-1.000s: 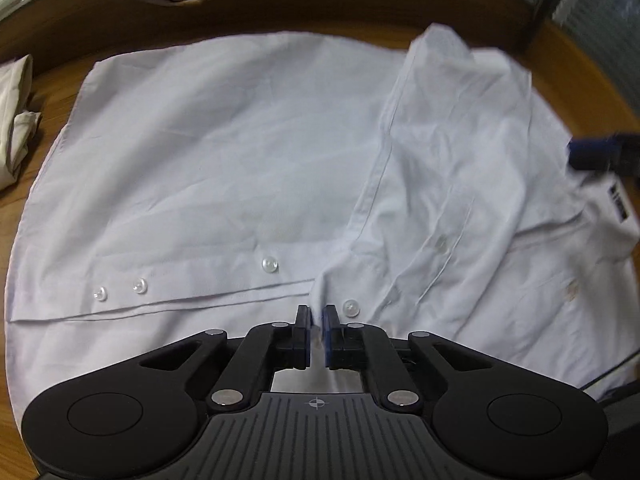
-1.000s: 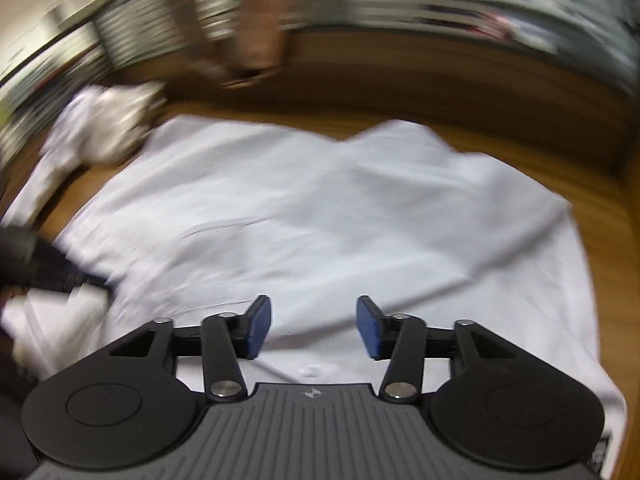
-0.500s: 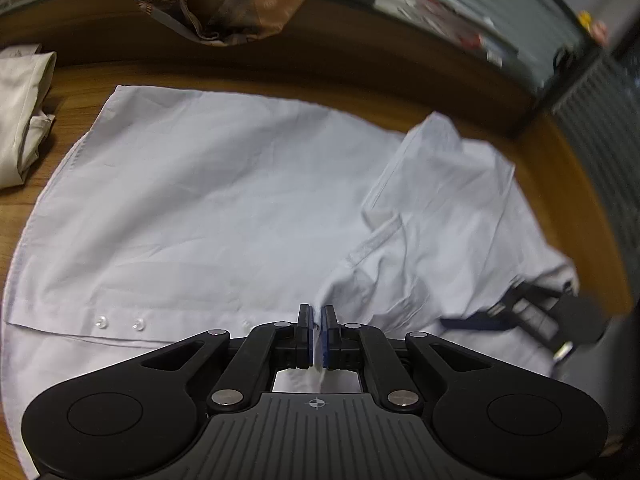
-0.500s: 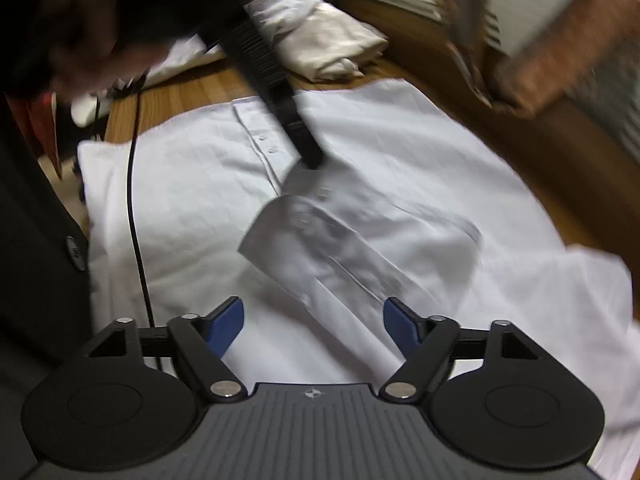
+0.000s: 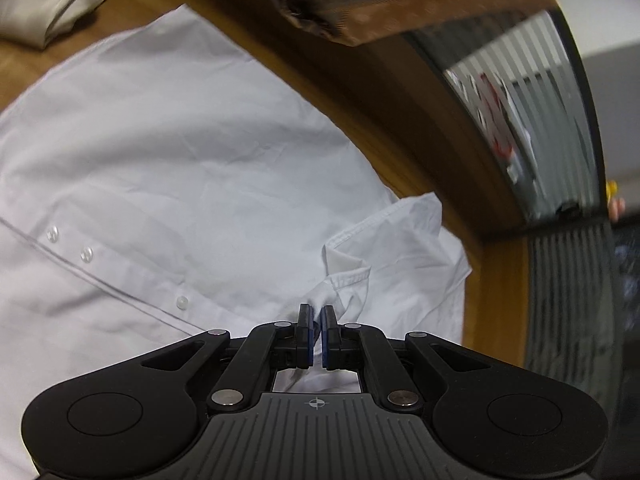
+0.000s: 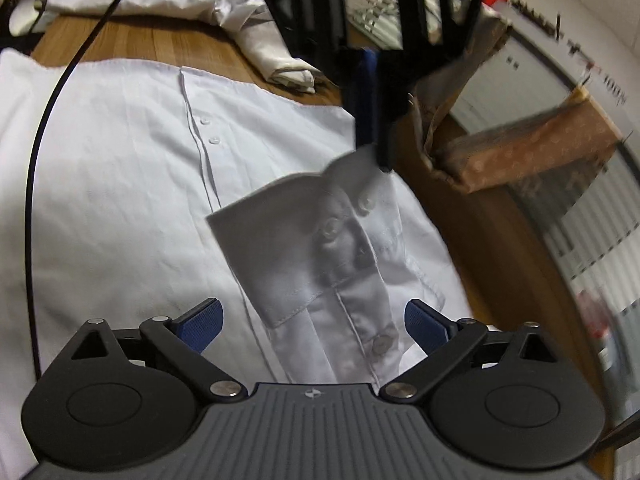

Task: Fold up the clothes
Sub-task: 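Grasp the shirt cuff with the right gripper and lift it up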

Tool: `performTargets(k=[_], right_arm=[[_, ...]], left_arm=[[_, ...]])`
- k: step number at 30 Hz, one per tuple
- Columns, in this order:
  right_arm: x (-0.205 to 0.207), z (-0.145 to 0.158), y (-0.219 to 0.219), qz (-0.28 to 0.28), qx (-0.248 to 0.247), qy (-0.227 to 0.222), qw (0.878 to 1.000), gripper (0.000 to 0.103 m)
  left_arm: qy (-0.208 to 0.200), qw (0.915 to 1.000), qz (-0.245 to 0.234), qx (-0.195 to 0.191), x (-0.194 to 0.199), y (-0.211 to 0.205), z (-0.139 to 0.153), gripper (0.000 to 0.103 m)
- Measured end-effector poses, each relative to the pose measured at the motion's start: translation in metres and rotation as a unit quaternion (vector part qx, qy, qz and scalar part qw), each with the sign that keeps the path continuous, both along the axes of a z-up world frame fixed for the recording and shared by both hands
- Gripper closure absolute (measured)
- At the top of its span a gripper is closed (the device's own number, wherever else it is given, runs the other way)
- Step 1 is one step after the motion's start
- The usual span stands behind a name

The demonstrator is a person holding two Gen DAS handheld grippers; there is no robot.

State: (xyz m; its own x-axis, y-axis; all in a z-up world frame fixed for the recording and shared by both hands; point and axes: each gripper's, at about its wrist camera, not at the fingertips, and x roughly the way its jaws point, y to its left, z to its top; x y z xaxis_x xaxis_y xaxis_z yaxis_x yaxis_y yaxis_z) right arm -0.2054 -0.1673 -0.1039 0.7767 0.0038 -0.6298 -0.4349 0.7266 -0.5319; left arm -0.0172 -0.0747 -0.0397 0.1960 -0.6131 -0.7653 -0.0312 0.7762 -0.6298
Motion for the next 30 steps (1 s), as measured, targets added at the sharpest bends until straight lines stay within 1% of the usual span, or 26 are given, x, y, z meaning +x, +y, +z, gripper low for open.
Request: performTargets(k=[1,2,3,4,5,6,7,8,9,11,13,14,15,17,19,22,26,30], right_arm=[[0.001,0.000,0.003,0.000,-0.006,-0.008,1.000,0.006],[0.002,0.002,0.005,-0.004,-0.005,-0.013,1.000,0.009],[0.003,0.003,0.006,-0.007,-0.004,-0.018,1.000,0.021],[0.005,0.005,0.006,-0.011,-0.002,-0.022,1.000,0.030],[0.007,0.009,0.002,-0.015,0.006,-0.020,1.000,0.049],[0.009,0.012,-0.002,-0.019,0.013,-0.018,1.000,0.064],[0.011,0.016,-0.006,-0.023,0.021,-0.016,0.999,0.071],[0.013,0.020,-0.011,-0.027,0.028,-0.015,0.999,0.083],[0.015,0.028,-0.017,-0.029,0.029,-0.017,0.999,0.085],[0.018,0.047,-0.035,-0.033,0.031,-0.023,0.999,0.088],[0.022,0.071,-0.057,-0.043,0.030,-0.038,0.998,0.089],[0.025,0.084,-0.070,-0.048,0.026,-0.049,0.997,0.090],[0.030,0.099,-0.083,-0.051,0.016,-0.066,0.996,0.090],[0.038,0.127,-0.108,-0.058,-0.004,-0.099,0.993,0.090],[0.049,0.154,-0.133,-0.062,-0.030,-0.135,0.989,0.090],[0.072,0.190,-0.171,-0.060,-0.079,-0.185,0.978,0.090],[0.110,0.228,-0.220,-0.069,-0.102,-0.220,0.968,0.090],[0.149,0.257,-0.267,-0.083,-0.124,-0.246,0.958,0.090]], left_arm=[[0.002,1.0000,0.007,-0.001,0.000,0.001,0.000,0.097],[0.006,0.9999,0.015,-0.002,0.001,0.003,-0.002,0.097],[0.010,0.9997,0.024,-0.004,0.002,0.005,-0.004,0.097],[0.015,0.9993,0.033,-0.006,0.003,0.008,-0.006,0.097],[0.008,0.9993,0.037,-0.006,0.003,0.011,-0.005,0.097],[-0.003,0.9992,0.039,-0.006,0.003,0.014,-0.002,0.097],[-0.014,0.9990,0.041,-0.006,0.003,0.017,0.001,0.096],[-0.025,0.9987,0.044,-0.006,0.003,0.020,0.004,0.092],[-0.036,0.9983,0.046,-0.006,0.002,0.023,0.007,0.088],[-0.058,0.9970,0.050,-0.006,0.002,0.030,0.012,0.088],[-0.081,0.9952,0.054,-0.005,0.002,0.036,0.018,0.086],[-0.088,0.9946,0.055,0.000,0.002,0.039,0.019,0.081],[-0.093,0.9941,0.055,0.008,0.001,0.042,0.018,0.079],[-0.103,0.9929,0.055,0.024,0.000,0.047,0.018,0.079],[-0.104,0.9929,0.044,0.036,-0.003,0.047,0.014,0.079],[-0.104,0.9928,0.023,0.054,-0.007,0.044,0.008,0.079],[-0.104,0.9916,-0.004,0.076,-0.012,0.039,0.000,0.078],[-0.112,0.9899,-0.032,0.081,-0.013,0.027,-0.002,0.077]])
